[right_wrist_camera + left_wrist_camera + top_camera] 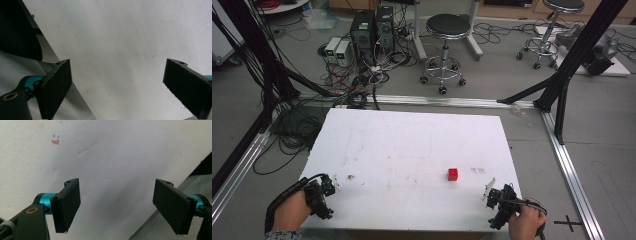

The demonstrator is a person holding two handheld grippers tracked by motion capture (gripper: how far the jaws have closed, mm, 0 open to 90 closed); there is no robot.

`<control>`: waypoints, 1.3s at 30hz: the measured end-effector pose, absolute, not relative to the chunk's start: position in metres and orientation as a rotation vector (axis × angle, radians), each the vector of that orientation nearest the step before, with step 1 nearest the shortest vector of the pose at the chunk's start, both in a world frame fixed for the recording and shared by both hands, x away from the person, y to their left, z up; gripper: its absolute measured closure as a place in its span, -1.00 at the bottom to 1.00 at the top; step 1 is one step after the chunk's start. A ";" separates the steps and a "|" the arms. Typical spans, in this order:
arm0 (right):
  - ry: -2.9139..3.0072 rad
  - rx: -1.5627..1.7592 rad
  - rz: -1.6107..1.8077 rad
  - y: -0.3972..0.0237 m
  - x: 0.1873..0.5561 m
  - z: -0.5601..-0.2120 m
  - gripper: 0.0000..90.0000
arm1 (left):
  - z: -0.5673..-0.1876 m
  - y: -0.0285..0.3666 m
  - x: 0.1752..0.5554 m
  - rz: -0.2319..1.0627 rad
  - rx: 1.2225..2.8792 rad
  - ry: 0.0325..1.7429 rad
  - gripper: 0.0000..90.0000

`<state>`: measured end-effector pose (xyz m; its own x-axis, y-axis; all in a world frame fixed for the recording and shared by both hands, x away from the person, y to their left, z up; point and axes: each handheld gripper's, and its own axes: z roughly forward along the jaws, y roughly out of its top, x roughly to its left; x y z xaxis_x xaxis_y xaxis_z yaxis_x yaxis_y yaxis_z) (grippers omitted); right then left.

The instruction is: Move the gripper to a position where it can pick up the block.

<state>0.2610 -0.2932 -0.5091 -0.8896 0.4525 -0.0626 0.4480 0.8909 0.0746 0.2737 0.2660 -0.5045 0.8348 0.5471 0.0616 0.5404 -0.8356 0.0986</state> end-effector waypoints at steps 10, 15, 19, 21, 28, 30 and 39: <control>2.977 0.704 0.104 -0.293 0.262 -0.508 -0.83 | -0.502 0.268 0.273 0.139 2.927 0.874 -0.50; 2.985 0.706 0.113 -0.293 0.262 -0.510 -0.83 | -0.504 0.267 0.274 0.141 2.925 0.875 -0.50; 2.990 0.704 0.109 -0.294 0.262 -0.511 -0.83 | -0.505 0.267 0.274 0.128 2.921 0.879 -0.50; 2.988 0.711 0.115 -0.294 0.262 -0.512 -0.83 | -0.505 0.267 0.274 0.128 2.924 0.880 -0.50; 2.987 0.705 0.190 -0.301 0.262 -0.510 -0.83 | -0.506 0.266 0.274 0.137 2.911 0.890 -0.50; 2.977 0.716 0.258 -0.306 0.263 -0.511 -0.83 | -0.505 0.265 0.274 0.128 2.913 0.877 -0.50; 2.978 0.716 0.298 -0.316 0.286 -0.506 -0.83 | -0.506 0.262 0.275 0.132 2.910 0.866 -0.50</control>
<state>0.2861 -0.3156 -0.5059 -0.8898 0.4559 -0.0168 0.4436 0.8732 0.2019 0.2745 0.2622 -0.5060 0.8344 0.5485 0.0537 0.5397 -0.8329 0.1226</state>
